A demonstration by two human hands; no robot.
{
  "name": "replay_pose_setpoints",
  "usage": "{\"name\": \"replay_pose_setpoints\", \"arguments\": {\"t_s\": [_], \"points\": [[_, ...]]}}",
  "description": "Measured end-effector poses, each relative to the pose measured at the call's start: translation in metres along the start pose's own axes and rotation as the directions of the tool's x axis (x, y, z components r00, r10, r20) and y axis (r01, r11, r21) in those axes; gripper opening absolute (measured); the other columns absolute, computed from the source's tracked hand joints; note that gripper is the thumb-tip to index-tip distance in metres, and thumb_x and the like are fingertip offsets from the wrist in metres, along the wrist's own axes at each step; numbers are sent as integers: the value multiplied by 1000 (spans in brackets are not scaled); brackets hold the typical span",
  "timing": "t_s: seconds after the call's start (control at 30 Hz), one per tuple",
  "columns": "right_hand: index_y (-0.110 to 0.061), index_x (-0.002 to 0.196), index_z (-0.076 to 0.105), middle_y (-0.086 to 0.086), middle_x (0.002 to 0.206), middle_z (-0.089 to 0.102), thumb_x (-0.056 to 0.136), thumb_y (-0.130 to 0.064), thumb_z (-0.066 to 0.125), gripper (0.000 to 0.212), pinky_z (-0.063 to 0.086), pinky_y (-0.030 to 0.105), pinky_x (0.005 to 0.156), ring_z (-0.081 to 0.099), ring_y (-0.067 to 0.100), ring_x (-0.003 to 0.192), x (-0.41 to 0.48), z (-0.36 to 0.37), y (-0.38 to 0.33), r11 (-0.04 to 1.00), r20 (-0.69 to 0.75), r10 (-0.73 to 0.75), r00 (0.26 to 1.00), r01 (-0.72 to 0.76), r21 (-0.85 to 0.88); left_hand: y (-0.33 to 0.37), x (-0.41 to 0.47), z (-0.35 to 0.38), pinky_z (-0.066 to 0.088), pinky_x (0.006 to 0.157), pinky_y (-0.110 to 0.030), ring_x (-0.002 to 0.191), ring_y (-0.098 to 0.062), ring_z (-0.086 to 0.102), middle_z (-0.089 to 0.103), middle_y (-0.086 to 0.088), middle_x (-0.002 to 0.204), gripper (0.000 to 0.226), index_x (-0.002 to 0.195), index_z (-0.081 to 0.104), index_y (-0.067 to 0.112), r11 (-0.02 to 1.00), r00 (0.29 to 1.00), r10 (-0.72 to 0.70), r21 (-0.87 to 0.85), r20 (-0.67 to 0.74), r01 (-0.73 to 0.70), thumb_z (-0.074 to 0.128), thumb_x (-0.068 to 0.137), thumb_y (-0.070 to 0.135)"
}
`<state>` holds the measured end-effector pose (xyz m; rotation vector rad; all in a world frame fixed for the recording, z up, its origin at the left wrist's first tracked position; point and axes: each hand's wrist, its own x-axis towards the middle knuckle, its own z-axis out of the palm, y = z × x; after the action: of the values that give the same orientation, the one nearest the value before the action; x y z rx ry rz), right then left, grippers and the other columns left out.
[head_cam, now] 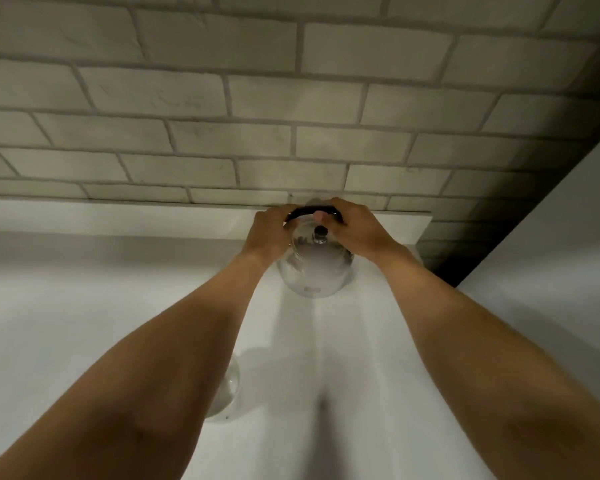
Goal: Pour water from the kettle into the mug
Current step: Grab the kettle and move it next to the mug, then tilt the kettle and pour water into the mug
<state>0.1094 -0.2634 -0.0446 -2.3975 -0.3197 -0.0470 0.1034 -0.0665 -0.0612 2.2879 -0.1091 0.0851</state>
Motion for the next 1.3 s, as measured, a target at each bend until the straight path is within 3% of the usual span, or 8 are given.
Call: {"name": "replay_pose_setpoints", "arguments": {"t_s": [0.07,0.2,0.43,0.57,0.67,0.8,1.1,1.3], "points": [[-51,85,59,-19,82,66,101,-49,59,16,42,20,66,62,-10,77,0,-3,-3,1000,5,9,1000,-9,10,1,-2,-3,40,84,-18,109,-23,68,75,-6,120,30,131,71,24,999,1000,17,32,12,-18,63,101,23],[-43,81,65,-13,73,68,96,-58,63,21,41,10,58,63,-6,72,-8,-10,-9,1000,-5,-4,1000,4,20,9,-12,-12,39,82,-19,107,-22,68,76,-5,115,30,131,71,24,997,997,48,65,60,-52,62,102,23],[-24,75,64,-7,59,61,89,-70,59,49,38,13,50,58,-1,59,-54,-34,-41,995,-111,-79,991,72,-72,42,-75,-32,43,82,-19,106,-21,69,74,-2,120,33,135,65,27,993,993,115,7,-13,-115,60,103,27],[-25,76,63,-7,62,63,94,-65,58,45,35,12,49,59,1,62,-100,-46,-67,979,-146,-128,981,102,-175,54,-136,-38,51,97,-38,127,-27,57,54,-7,145,59,151,44,23,971,964,238,33,-120,-236,65,98,35],[-20,83,69,-5,65,66,95,-64,59,47,38,17,52,60,6,62,-135,-52,-78,980,-166,-146,975,119,-160,56,-192,-36,53,81,-37,123,-24,51,46,1,137,60,146,42,31,947,934,315,120,-167,-298,66,93,47],[-20,82,69,-3,62,65,96,-63,61,47,43,28,55,59,8,60,-176,-48,-88,988,-172,-98,980,75,-135,47,-253,-22,58,73,-40,121,-21,50,44,6,133,49,139,50,35,935,946,318,184,-57,-303,64,95,51],[-21,79,68,-8,55,59,94,-66,59,49,35,18,50,56,3,56,-233,-25,-99,987,-169,-83,982,57,-151,26,-309,-5,51,100,-46,137,-29,45,30,3,167,64,159,35,31,907,942,332,260,47,-332,49,101,55],[-24,78,68,-7,55,61,93,-72,56,52,37,23,51,60,5,61,-254,-15,-105,982,-131,-111,985,89,-168,14,-327,2,20,122,-31,151,-23,26,38,-4,164,64,159,38,17,898,924,371,218,98,-383,52,104,48]]}}
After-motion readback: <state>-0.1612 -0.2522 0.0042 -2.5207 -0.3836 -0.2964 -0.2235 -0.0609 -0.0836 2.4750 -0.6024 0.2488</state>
